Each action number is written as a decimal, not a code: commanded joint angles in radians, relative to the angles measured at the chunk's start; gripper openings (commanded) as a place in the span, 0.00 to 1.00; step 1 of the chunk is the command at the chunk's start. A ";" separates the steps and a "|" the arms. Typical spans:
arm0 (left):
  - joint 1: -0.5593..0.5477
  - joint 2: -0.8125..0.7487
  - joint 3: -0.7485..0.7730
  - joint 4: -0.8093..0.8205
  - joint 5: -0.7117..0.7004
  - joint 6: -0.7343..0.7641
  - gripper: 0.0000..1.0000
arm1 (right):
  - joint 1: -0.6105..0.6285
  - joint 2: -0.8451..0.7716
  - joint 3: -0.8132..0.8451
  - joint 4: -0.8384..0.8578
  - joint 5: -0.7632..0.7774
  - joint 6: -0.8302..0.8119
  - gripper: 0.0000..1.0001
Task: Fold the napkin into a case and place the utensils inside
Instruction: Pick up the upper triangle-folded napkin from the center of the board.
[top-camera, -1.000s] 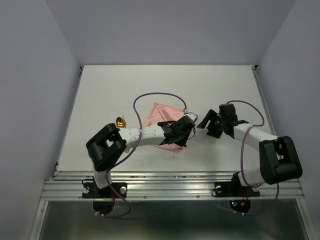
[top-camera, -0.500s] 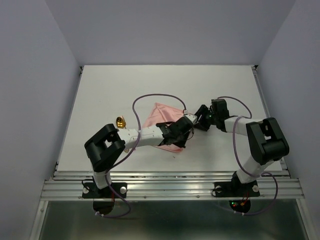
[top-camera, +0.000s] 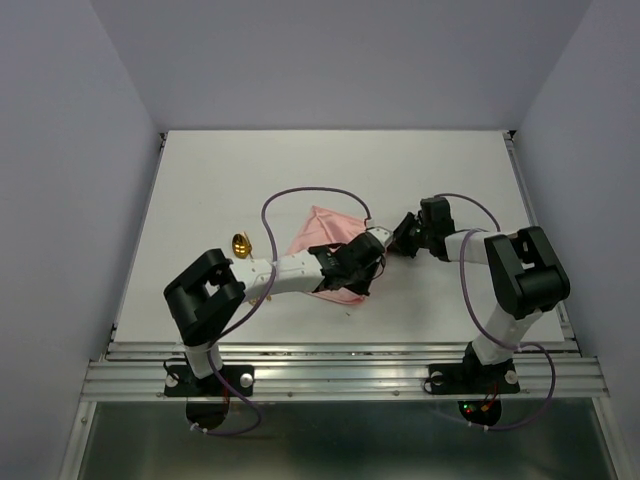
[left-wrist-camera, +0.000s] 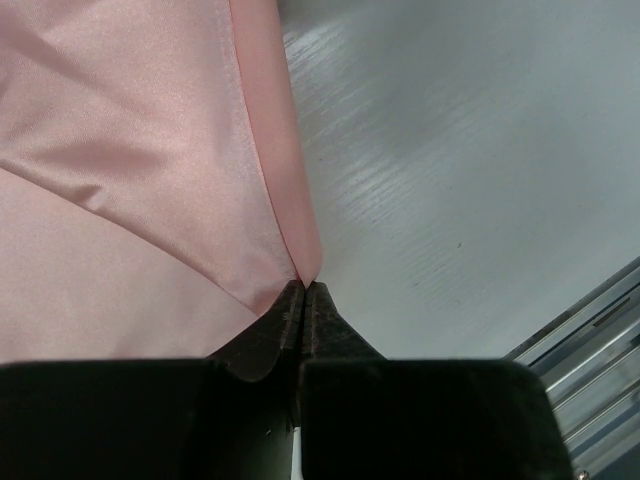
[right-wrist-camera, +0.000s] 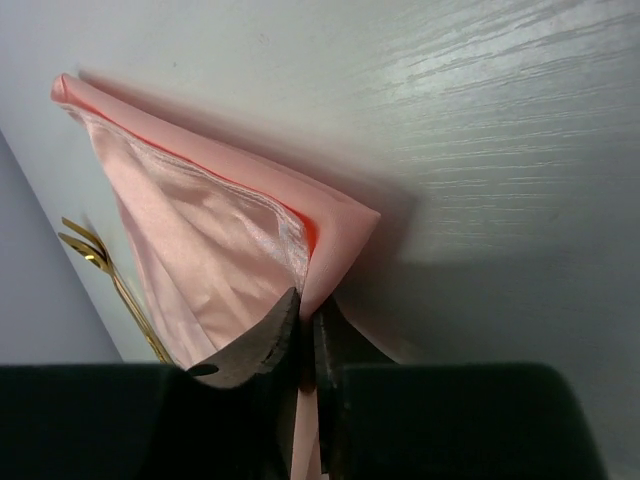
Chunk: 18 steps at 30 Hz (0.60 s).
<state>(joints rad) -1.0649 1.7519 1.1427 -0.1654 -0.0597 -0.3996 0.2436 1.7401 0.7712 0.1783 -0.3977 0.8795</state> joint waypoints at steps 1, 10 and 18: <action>0.000 -0.054 -0.014 0.017 -0.008 0.018 0.00 | 0.006 -0.004 0.014 0.009 0.031 0.001 0.05; -0.056 -0.101 -0.026 0.009 -0.147 0.008 0.63 | 0.016 -0.016 -0.009 0.010 0.037 0.036 0.01; -0.142 -0.172 -0.078 0.061 -0.382 -0.041 0.62 | 0.025 -0.033 -0.016 0.007 0.048 0.052 0.01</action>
<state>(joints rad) -1.1824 1.6516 1.1015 -0.1535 -0.2974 -0.4133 0.2562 1.7397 0.7624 0.1707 -0.3691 0.9211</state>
